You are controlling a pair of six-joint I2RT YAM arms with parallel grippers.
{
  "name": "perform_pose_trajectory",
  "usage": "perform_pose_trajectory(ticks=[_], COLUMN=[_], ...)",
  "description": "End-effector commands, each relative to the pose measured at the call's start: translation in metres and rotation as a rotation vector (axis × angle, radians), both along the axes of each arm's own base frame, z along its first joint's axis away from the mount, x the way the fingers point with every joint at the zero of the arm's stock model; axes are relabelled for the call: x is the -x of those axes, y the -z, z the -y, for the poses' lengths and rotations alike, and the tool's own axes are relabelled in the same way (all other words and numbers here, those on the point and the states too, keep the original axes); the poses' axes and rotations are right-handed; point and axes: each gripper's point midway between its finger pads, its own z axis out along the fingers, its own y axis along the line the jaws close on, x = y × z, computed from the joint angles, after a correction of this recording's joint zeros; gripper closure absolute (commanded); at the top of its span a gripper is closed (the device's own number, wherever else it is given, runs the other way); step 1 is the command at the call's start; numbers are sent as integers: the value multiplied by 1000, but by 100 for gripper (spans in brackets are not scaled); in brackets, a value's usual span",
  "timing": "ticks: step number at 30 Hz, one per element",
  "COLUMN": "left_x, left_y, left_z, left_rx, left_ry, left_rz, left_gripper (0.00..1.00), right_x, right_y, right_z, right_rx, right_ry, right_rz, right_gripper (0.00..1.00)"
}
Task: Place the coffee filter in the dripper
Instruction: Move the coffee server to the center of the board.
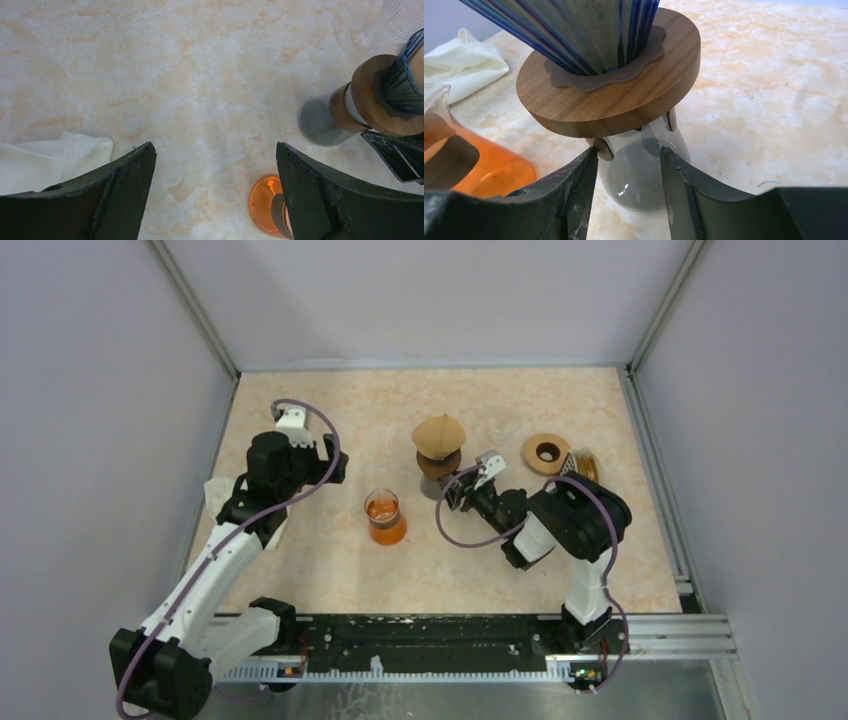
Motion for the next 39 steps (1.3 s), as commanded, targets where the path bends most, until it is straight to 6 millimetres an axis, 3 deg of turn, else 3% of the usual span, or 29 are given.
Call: perform_pose_trajectory(ticks=[1, 10, 14, 26, 33, 39], left_x=[0, 3, 6, 32, 53, 60], left_y=[-9, -5, 1, 80, 108, 123], left_z=[2, 8, 12, 6, 18, 32], left_rx=[29, 68, 107, 264, 315, 350], left_ry=[12, 25, 17, -87, -48, 1], left_rz=[34, 5, -43, -361, -494, -594], left_gripper=[6, 6, 6, 8, 9, 11], right_x=[-14, -24, -19, 21, 30, 30], right_y=[-48, -43, -43, -38, -38, -41], right_z=[-10, -19, -11, 33, 46, 69], right_rx=[-154, -173, -192, -222, -177, -74], right_ry=[14, 12, 33, 119, 159, 272], right_rz=[110, 60, 58, -29, -121, -221], right_gripper=[51, 50, 50, 36, 30, 25])
